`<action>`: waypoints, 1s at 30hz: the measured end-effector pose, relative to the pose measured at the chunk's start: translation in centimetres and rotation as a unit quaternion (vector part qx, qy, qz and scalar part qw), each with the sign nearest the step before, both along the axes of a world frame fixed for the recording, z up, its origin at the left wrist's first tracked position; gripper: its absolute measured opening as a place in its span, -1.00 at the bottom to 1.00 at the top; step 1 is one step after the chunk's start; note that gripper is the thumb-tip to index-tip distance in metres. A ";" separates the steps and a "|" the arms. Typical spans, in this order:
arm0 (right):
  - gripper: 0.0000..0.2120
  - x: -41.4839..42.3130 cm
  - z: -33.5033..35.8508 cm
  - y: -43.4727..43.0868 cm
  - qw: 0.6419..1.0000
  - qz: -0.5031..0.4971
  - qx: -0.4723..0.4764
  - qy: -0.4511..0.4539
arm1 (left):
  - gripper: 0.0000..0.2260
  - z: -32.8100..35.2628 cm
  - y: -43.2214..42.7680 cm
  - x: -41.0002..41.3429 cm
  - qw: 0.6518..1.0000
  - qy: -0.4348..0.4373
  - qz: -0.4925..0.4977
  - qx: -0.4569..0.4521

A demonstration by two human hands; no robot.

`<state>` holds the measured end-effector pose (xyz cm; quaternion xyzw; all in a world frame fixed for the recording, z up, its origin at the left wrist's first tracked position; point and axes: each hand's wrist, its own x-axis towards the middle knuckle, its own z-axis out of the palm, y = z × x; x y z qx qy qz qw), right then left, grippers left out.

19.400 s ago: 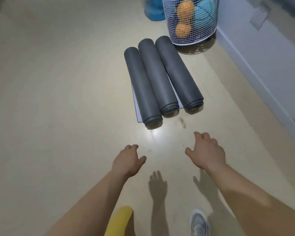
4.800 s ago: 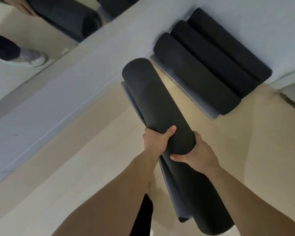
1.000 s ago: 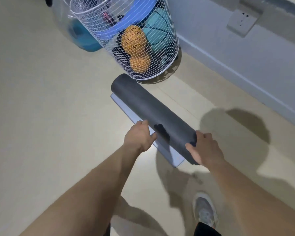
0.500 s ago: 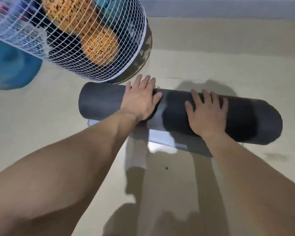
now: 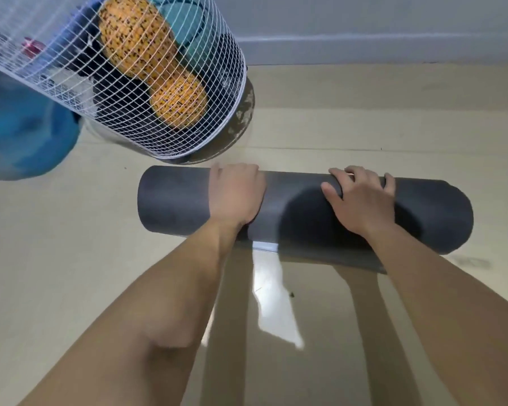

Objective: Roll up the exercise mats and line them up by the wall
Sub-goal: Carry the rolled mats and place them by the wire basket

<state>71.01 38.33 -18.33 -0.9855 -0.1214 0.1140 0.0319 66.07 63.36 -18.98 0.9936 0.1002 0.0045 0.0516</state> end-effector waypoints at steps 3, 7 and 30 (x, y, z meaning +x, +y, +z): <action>-0.27 -1.0 -0.3 -2.8 0.995 -0.072 0.028 -0.061 | -0.50 -0.3 4.6 -3.4 0.991 -0.023 0.133 -0.024; -0.01 -4.2 -0.7 -7.6 0.960 -0.258 0.077 -0.079 | -0.01 -0.1 6.3 -6.0 0.938 -0.082 0.312 -0.128; -0.24 -5.9 0.5 -11.4 0.789 -0.458 0.408 0.012 | 0.03 -0.5 9.9 -6.9 0.845 -0.153 0.393 -0.328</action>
